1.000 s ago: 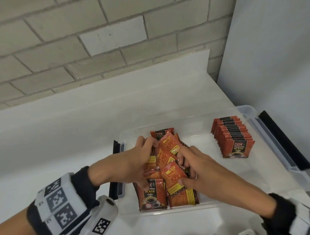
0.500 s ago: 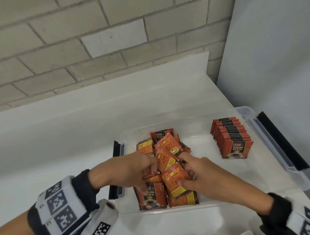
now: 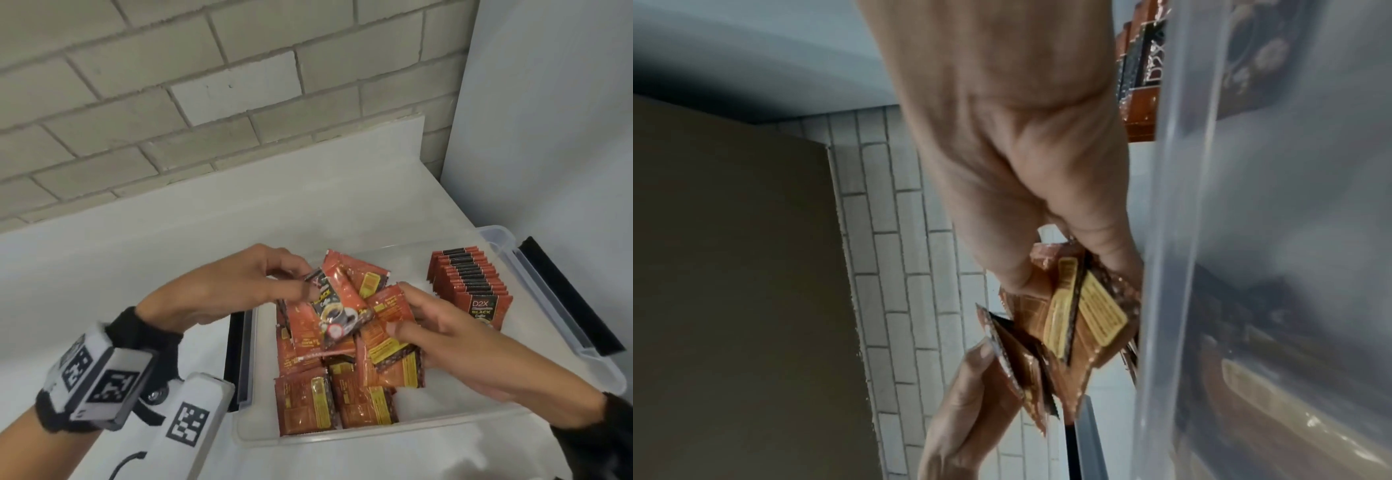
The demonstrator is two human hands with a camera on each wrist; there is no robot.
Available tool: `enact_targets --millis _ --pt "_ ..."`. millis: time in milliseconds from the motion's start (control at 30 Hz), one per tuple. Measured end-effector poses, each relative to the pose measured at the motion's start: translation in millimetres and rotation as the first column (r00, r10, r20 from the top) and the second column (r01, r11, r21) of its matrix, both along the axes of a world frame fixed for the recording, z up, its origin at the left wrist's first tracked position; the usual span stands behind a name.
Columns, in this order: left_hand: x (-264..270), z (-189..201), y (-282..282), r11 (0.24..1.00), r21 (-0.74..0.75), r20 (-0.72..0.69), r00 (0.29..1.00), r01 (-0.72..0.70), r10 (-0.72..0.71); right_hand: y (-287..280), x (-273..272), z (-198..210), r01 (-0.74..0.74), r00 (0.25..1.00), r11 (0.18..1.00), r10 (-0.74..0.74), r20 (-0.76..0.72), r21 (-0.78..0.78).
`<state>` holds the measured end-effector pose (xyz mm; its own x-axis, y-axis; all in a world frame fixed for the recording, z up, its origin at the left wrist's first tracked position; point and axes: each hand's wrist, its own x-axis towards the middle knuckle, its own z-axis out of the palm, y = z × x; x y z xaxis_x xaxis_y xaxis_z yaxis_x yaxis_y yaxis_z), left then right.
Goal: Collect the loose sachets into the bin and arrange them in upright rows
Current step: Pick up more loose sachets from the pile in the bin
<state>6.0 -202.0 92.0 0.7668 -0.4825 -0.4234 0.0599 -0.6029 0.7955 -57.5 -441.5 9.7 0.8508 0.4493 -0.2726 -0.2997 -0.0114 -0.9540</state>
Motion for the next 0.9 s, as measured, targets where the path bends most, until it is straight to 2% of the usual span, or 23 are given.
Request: enact_targets --millis 100,233,333,400,500,567,633,667,733,833,900 --pt "-1 -10 -6 0.991 -0.115 -0.103 0.993 -0.065 0.053 -3 0 0 0.019 1.0 0.999 -0.019 -0.009 0.033" --pt "-7 -23 -25 0.974 -0.201 -0.224 0.973 -0.106 0.06 -5 -2 -1 0.045 0.995 0.997 -0.04 0.094 -0.055" --pt "-6 -28 -38 0.973 -0.208 -0.17 0.983 -0.097 0.062 -6 -2 -4 0.087 0.99 0.995 -0.081 0.112 -0.052" --pt "-5 -28 -46 0.967 -0.239 -0.17 0.984 -0.087 0.046 -8 2 -8 0.163 0.986 0.987 -0.163 0.019 0.013" --pt "-5 -28 -59 0.976 -0.22 -0.134 0.99 0.01 -0.04 -9 3 -11 0.303 0.952 0.949 -0.296 -0.082 0.093" --pt "-6 -28 -68 0.978 -0.2 -0.109 0.991 0.052 -0.075 -7 6 -7 0.359 0.933 0.924 -0.354 -0.061 0.135" --pt "-5 -27 -75 0.979 -0.188 -0.08 0.993 0.074 -0.09 -14 7 -10 0.447 0.891 0.861 -0.453 -0.033 0.241" --pt "-5 -26 -77 0.981 -0.174 -0.064 0.993 0.089 -0.102 -15 10 -10 0.458 0.886 0.848 -0.459 -0.06 0.268" --pt "-4 -23 -82 0.981 -0.147 -0.054 0.989 0.126 -0.135 -15 5 -1 0.424 0.905 0.875 -0.419 -0.072 0.235" --pt "-5 -21 -89 0.979 -0.111 -0.041 0.984 0.17 -0.175 -19 -7 0 0.394 0.914 0.903 -0.405 0.031 0.171" --pt "-6 -20 -94 0.985 -0.089 -0.013 0.989 0.148 -0.15 -20 -5 -2 0.4 0.903 0.902 -0.418 0.096 0.161"
